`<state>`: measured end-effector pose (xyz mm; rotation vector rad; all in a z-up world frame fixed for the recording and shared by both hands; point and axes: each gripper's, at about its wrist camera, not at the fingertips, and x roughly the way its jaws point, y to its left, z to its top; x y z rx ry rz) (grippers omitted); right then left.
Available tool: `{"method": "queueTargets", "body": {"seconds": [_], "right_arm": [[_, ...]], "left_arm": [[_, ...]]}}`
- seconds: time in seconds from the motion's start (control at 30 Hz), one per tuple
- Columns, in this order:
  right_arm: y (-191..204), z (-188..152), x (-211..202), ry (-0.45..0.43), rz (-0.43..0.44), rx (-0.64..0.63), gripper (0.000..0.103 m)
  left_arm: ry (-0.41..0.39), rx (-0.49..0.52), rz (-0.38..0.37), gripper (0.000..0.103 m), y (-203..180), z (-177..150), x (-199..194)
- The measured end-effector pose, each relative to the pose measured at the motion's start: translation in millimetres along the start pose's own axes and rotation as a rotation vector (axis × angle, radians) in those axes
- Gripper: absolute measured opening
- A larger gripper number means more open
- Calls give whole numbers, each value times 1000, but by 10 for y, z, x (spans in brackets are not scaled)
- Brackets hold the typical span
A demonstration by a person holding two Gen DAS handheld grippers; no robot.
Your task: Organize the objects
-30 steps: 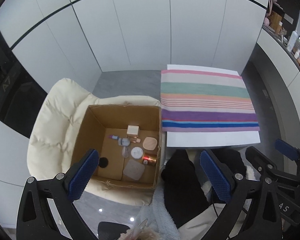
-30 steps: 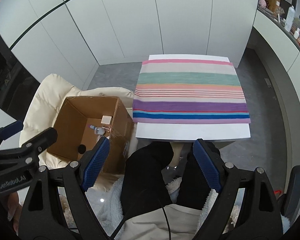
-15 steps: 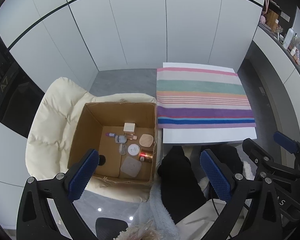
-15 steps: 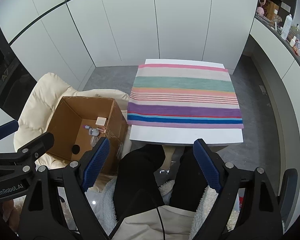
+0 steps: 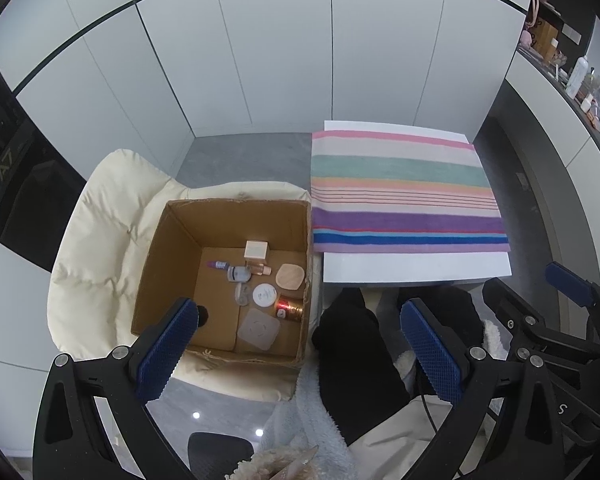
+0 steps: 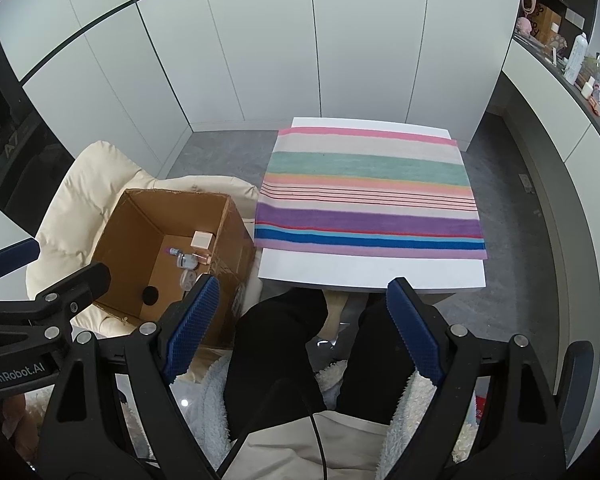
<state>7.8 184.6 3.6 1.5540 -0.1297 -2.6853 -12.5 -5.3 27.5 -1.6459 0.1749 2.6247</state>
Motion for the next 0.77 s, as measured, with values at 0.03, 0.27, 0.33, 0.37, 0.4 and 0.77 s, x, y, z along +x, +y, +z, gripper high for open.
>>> {"method": "queueTargets", "body": {"seconds": [0.03,0.27,0.33,0.37,0.4,0.77], "right_arm": [[2,0,0,1,2,1,88],[-25,-10,17,8,3,2,88],[-34,-19,20,10,4,5,88],[-34,-21,20,10,3,5,88],[-36,-24,20,11,2,5,88],[-26,-20,63,23,-2,8,88]], "left_arm": [[2,0,-2,102,-1,0,1],[8,8,-10,102,-17,-10,15],[10,9,-13,102,-18,-10,21],[11,10,-15,102,-16,-9,26],[12,9,-18,102,-12,-7,31],[26,8,-38,102,-23,6,79]]}}
